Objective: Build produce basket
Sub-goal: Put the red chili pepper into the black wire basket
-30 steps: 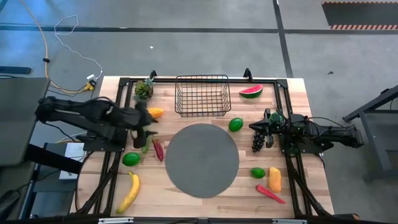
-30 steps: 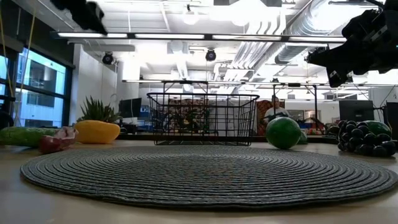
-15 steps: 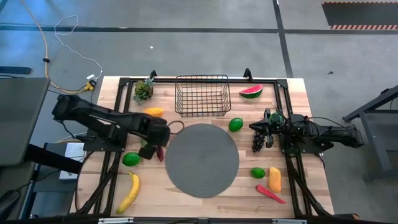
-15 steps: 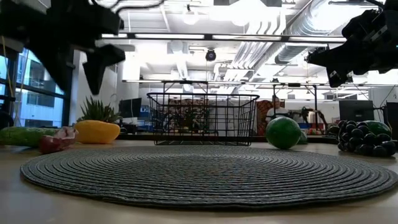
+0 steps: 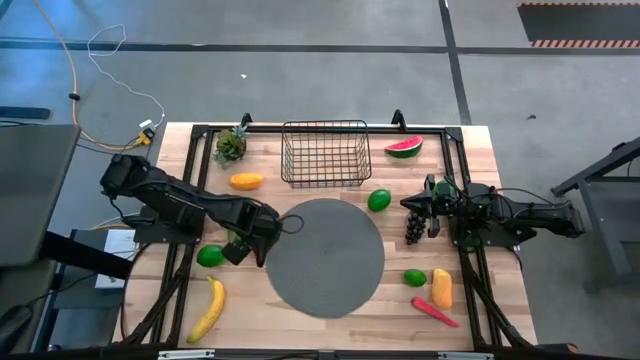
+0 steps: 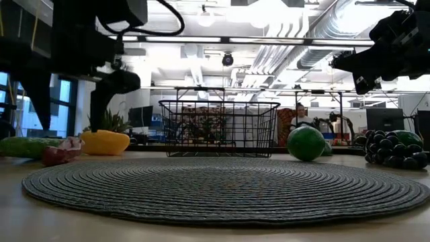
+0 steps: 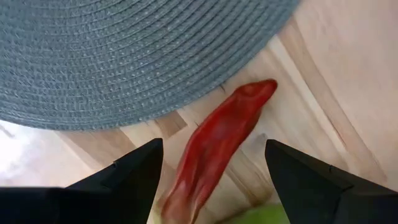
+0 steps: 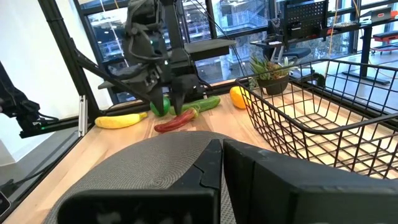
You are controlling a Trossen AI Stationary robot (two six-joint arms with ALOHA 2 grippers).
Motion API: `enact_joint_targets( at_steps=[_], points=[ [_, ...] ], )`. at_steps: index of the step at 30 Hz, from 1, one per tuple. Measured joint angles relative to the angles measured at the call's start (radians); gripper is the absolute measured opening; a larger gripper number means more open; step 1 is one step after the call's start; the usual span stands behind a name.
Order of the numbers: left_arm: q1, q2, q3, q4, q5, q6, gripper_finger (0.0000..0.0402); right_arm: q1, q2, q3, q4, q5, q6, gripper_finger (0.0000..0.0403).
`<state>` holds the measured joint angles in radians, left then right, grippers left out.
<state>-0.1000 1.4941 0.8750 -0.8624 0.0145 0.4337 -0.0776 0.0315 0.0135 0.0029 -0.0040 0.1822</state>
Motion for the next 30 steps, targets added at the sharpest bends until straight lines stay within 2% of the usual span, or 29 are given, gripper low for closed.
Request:
enact_joint_targets(
  at_steps=[9, 14, 30],
  points=[
    [0.000, 0.001, -0.098, 0.006, -0.020, 0.073, 0.0274, 0.000, 0.000, 0.000, 0.000, 0.000, 0.000, 0.0000],
    [0.002, 0.001, -0.136, 0.097, -0.060, 0.085, 0.0274, 0.000, 0.000, 0.000, 0.000, 0.000, 0.000, 0.0000],
    [0.004, -0.003, -0.205, 0.136, -0.028, 0.076, 0.0258, 0.000, 0.000, 0.000, 0.000, 0.000, 0.000, 0.0000]
  ],
)
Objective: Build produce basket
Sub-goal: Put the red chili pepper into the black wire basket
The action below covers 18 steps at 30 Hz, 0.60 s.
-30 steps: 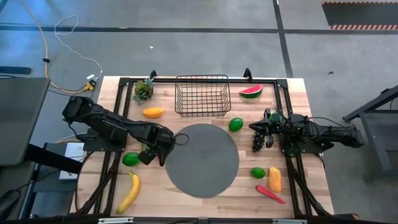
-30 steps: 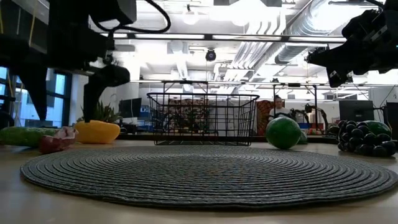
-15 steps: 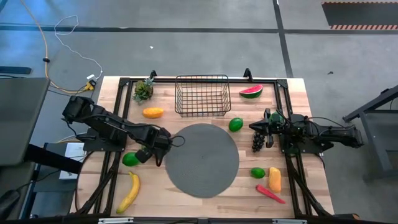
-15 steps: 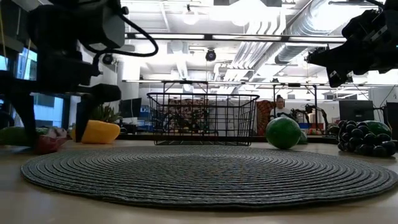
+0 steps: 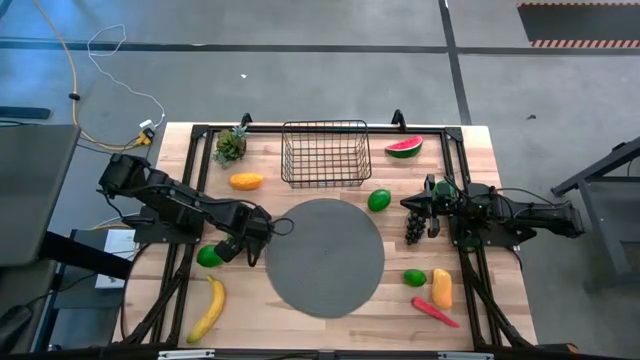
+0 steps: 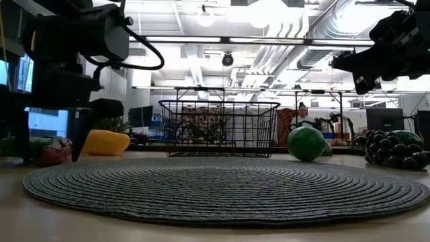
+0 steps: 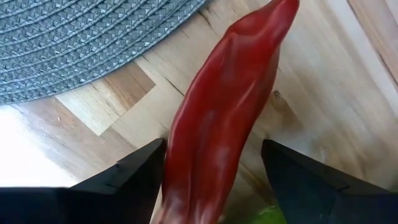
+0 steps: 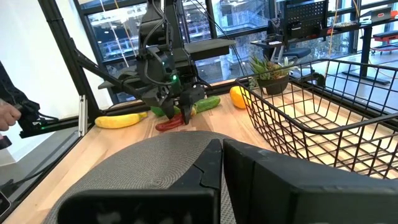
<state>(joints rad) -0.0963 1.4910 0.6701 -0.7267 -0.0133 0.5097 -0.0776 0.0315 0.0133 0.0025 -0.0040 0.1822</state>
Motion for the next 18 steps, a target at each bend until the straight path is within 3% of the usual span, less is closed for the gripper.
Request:
enact_joint_targets(
  at_steps=[8, 18],
  points=[
    [0.000, 0.001, -0.002, 0.013, 0.005, 0.029, 0.0229, 0.000, 0.000, 0.000, 0.000, 0.000, 0.000, 0.0000],
    [-0.001, 0.001, 0.002, 0.016, -0.001, 0.045, 0.0153, 0.000, 0.000, 0.000, 0.000, 0.000, 0.000, 0.0000]
  ],
)
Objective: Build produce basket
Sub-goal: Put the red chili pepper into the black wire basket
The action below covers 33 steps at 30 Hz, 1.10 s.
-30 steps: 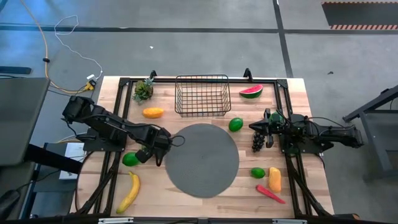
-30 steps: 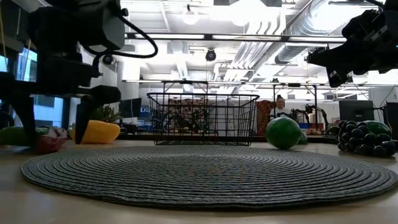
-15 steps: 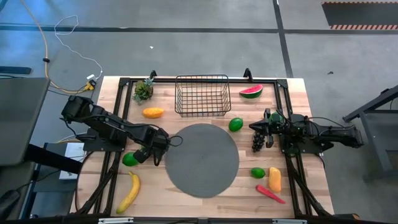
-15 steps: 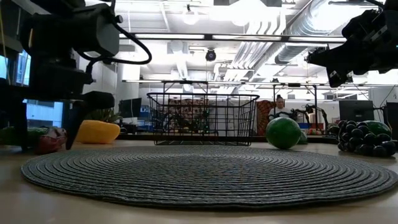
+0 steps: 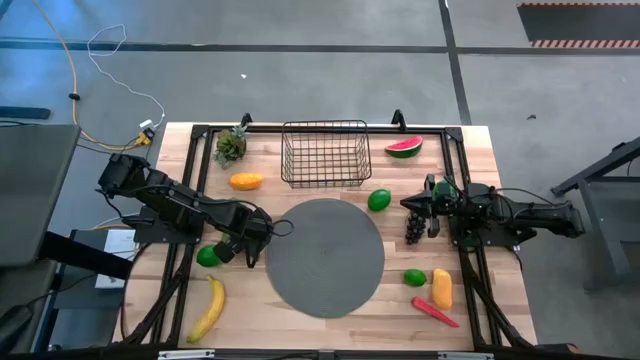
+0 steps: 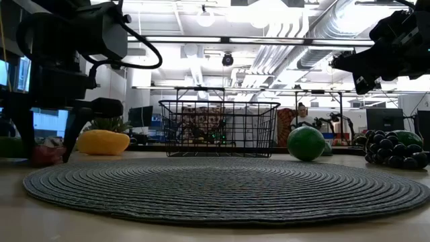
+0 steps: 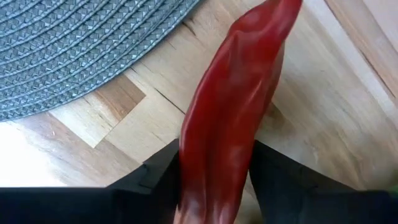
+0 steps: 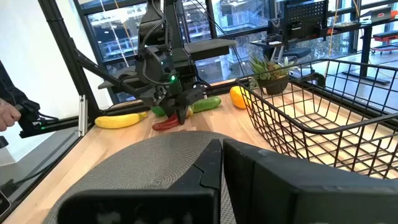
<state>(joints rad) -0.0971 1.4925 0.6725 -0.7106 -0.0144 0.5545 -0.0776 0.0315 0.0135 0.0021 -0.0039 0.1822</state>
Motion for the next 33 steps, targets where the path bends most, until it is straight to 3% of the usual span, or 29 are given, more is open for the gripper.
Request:
enact_joint_targets(
  at_steps=[8, 15, 18, 25, 33],
  points=[
    [0.042, -0.023, 0.155, -0.159, -0.062, 0.002, 0.0128, 0.000, 0.000, 0.000, 0.000, 0.000, 0.000, 0.0000],
    [0.192, -0.148, 0.349, -0.233, -0.069, -0.032, 0.0127, 0.000, 0.001, 0.000, 0.001, 0.000, 0.000, 0.0000],
    [0.278, -0.245, 0.392, -0.111, -0.058, -0.123, 0.0126, 0.000, 0.001, 0.000, 0.000, 0.000, 0.000, 0.0000],
    [0.430, -0.462, 0.360, 0.329, 0.090, -0.420, 0.0126, 0.000, 0.001, 0.000, 0.001, 0.000, 0.000, 0.0000],
    [0.383, -0.576, 0.063, 0.885, 0.103, -0.713, 0.0126, 0.000, 0.001, 0.000, 0.001, 0.000, 0.000, 0.0000]
  ],
)
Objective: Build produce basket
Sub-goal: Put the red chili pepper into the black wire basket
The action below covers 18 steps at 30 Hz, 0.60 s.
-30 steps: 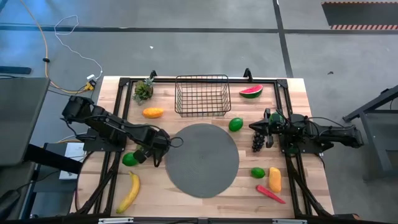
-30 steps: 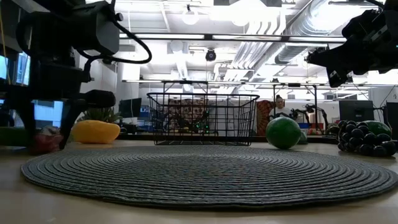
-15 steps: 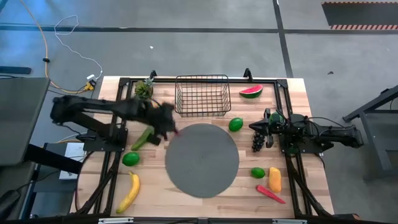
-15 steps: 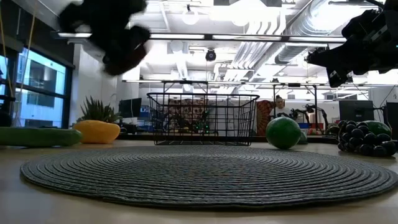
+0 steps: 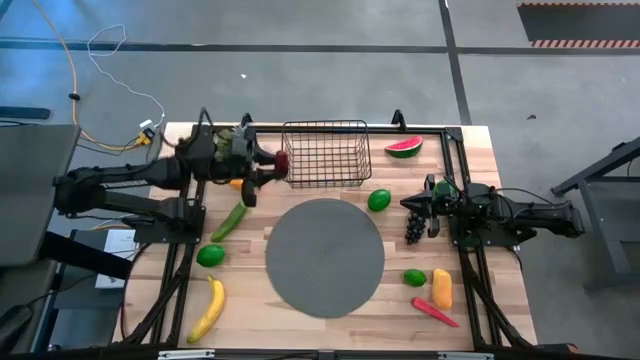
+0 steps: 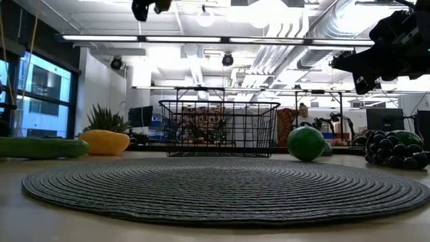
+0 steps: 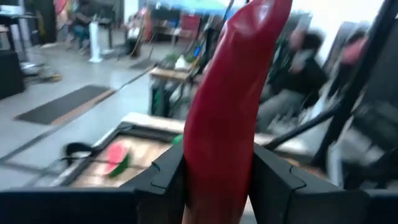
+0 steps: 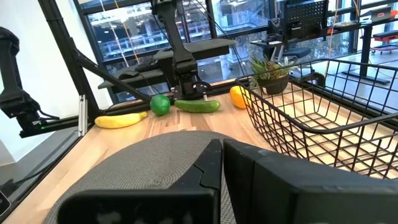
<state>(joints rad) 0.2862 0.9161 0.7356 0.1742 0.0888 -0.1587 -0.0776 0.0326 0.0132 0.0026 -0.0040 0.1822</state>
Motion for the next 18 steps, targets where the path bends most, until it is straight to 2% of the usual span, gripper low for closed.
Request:
enact_joint_targets(
  at_steps=[3, 5, 10, 18],
  points=[
    [-0.046, 0.002, -0.103, 0.200, -0.019, -0.029, 0.0126, 0.000, 0.000, 0.000, 0.000, 0.000, 0.000, 0.0000],
    [-0.073, 0.008, -0.129, 0.287, -0.062, -0.012, 0.0126, 0.000, 0.000, 0.000, 0.000, 0.000, 0.000, 0.0000],
    [-0.112, 0.020, -0.133, 0.294, -0.127, 0.025, 0.0126, 0.000, 0.000, 0.000, 0.000, 0.000, 0.000, 0.0000],
    [-0.119, 0.020, -0.133, 0.291, -0.131, 0.015, 0.0126, 0.000, 0.000, 0.000, 0.000, 0.000, 0.000, 0.0000]
  ],
)
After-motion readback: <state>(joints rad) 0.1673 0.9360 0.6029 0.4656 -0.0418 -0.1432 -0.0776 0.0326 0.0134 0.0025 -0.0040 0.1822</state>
